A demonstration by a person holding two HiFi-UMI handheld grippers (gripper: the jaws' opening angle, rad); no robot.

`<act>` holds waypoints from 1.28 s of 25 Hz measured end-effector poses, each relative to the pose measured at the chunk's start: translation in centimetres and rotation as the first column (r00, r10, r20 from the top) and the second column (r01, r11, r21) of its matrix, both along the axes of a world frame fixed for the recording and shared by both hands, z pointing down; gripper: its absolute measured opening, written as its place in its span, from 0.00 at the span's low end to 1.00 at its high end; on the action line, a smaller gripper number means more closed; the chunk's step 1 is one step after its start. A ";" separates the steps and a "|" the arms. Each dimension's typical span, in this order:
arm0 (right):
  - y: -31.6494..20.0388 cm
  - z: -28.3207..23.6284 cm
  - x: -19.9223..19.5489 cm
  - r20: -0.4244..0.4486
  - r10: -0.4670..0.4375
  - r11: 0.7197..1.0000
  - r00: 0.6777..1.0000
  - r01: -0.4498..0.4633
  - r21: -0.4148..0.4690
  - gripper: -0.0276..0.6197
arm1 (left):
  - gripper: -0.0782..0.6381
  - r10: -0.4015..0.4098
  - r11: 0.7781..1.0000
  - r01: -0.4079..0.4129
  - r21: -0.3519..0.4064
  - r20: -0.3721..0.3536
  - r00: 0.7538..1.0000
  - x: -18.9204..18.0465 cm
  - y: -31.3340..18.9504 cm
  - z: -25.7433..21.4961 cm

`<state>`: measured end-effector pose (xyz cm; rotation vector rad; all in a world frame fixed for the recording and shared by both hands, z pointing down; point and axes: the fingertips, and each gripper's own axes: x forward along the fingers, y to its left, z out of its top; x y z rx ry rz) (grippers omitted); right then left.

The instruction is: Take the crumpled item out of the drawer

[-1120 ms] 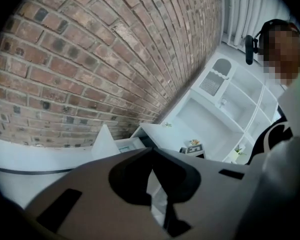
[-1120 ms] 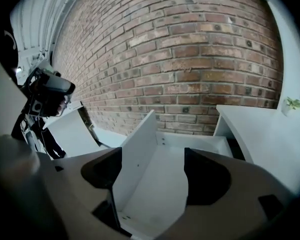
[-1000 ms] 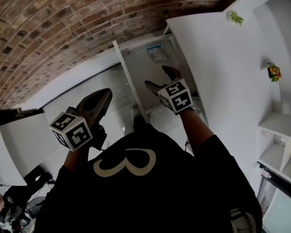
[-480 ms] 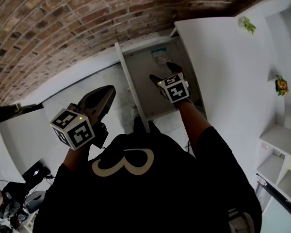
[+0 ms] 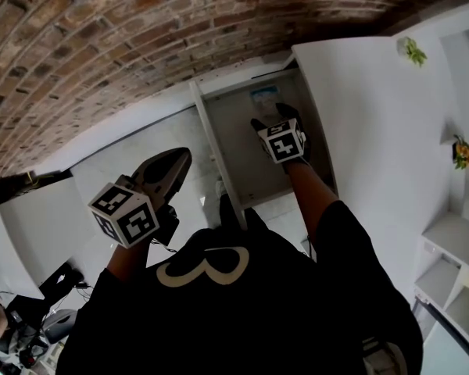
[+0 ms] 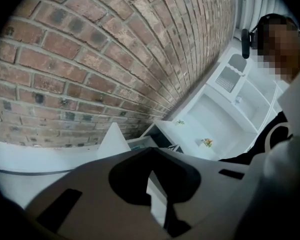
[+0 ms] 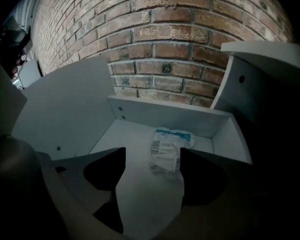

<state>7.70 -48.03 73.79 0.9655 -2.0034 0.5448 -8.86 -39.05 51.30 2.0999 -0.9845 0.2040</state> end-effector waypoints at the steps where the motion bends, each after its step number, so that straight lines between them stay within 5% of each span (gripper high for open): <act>1: -0.2 0.4 0.1 -0.007 0.003 1.000 1.000 -0.003 -0.003 0.55 | 0.11 0.003 1.000 -0.003 -0.002 0.005 1.000 0.0 -0.1 0.2; 11: -1.4 3.3 1.1 -0.059 0.026 0.998 0.998 -0.029 -0.051 0.54 | 0.11 0.015 0.999 -0.014 -0.030 0.023 1.000 -0.4 -0.1 1.4; 16: -2.3 3.5 1.7 -0.032 0.073 0.997 0.997 -0.074 -0.033 0.41 | 0.11 0.011 0.999 -0.010 -0.038 0.027 1.000 -0.7 -0.1 1.7; 32: -2.4 2.7 2.4 -0.029 0.126 0.989 0.992 -0.128 -0.072 0.22 | 0.11 0.005 0.999 -0.004 -0.038 0.045 0.999 -1.2 -0.6 0.8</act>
